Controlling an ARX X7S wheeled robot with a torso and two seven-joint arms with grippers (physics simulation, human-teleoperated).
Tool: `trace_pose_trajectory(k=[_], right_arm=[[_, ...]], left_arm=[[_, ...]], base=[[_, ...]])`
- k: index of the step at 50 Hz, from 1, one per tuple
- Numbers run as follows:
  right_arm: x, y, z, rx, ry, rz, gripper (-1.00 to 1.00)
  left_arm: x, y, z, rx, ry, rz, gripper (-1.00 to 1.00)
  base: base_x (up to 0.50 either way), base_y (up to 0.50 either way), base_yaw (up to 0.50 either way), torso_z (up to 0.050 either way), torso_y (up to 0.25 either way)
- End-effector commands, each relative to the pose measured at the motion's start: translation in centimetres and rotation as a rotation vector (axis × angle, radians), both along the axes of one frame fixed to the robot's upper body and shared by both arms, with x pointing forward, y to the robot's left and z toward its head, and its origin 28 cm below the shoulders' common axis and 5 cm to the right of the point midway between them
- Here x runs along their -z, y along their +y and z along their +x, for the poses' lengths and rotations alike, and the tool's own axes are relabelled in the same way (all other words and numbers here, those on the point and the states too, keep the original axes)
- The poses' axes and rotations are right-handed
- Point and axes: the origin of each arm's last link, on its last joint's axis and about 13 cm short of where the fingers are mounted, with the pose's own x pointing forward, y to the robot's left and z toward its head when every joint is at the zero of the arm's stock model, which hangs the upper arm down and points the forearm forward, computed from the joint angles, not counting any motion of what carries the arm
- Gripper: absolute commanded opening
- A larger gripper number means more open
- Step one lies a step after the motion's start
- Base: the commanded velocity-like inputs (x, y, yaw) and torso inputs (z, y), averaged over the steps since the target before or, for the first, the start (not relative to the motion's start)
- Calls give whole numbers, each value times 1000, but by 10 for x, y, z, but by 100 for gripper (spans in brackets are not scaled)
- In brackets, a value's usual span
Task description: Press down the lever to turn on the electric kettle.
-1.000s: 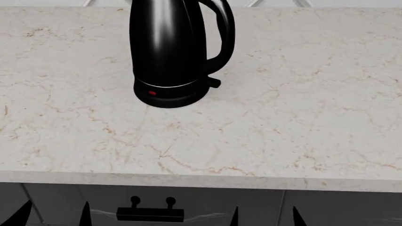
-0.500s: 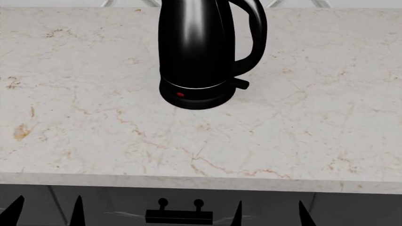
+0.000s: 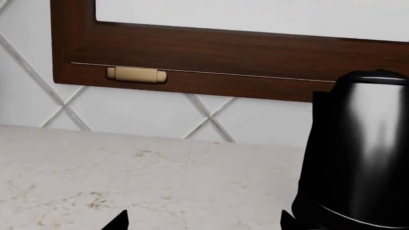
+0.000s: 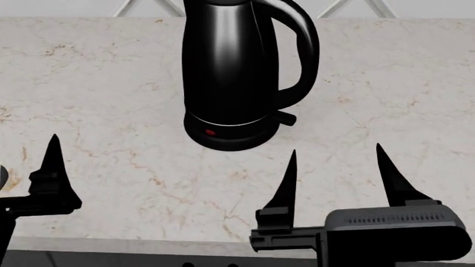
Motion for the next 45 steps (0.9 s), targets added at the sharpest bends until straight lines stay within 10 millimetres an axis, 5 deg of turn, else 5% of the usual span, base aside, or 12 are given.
trace_pose_trajectory(k=[1,12,23,24,29,40,45], right_arm=[[-11,-3,3,-16,16,-11,100],[1,-22,6,28,75,56,100],[10,-32,8,39,147,71,100],[12,-34,9,45,141,70,-100],[16,-42,19,46,165,106,-100],[3,-51,100,-66,287,204,-100],[15,-42,114,-148,350,220,-100]], left_arm=[[-17,4,6,-7,-15,-9,100],[-6,5,12,-22,-1,-12,100],[-6,8,11,-31,-5,-12,100],[-4,8,12,-33,-3,-10,100],[-4,9,17,-45,5,-14,100],[0,12,15,-52,-1,-12,100],[-5,14,11,-54,-13,-11,100]], base=[[500,0,0,0,0],[473,0,0,0,0],[31,0,0,0,0],[0,0,0,0,0],[0,0,0,0,0],[0,0,0,0,0],[0,0,0,0,0]])
